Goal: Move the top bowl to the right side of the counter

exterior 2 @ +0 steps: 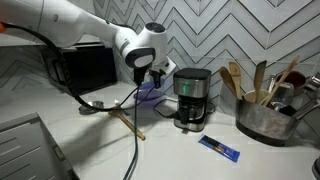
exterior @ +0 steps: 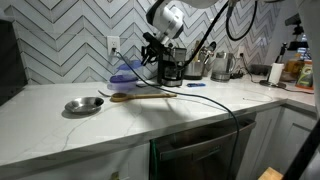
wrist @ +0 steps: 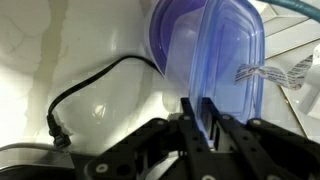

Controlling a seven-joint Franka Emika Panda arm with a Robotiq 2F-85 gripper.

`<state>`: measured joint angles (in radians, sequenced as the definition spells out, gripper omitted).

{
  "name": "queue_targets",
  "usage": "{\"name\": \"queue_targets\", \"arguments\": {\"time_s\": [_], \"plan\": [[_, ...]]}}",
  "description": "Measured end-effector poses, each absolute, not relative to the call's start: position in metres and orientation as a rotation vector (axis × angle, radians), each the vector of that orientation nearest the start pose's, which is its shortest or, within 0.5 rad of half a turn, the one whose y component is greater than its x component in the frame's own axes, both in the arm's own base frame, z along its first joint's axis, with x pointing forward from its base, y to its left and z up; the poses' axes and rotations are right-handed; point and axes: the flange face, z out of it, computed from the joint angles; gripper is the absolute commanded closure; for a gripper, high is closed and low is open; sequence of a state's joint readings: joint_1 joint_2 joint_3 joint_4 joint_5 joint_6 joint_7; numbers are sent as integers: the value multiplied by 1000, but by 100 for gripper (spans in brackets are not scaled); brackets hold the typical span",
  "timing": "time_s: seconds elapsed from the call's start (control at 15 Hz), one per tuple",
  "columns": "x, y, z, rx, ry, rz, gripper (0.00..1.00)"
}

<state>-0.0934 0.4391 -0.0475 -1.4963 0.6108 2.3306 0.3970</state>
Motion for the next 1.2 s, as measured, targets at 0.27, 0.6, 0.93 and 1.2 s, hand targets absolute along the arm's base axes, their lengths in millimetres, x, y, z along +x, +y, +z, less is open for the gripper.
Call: {"name": "queue_targets", "arguments": {"time_s": [0.27,0.6,0.93,1.2], "plan": [[712,-93,474,-2351,1111,-454,96],[704,-104,498,-2345,1160,-500,96],[688,-129,527,-2363,1205,-624,96],[668,-136,548,-2365,1210,-676,96]]}}
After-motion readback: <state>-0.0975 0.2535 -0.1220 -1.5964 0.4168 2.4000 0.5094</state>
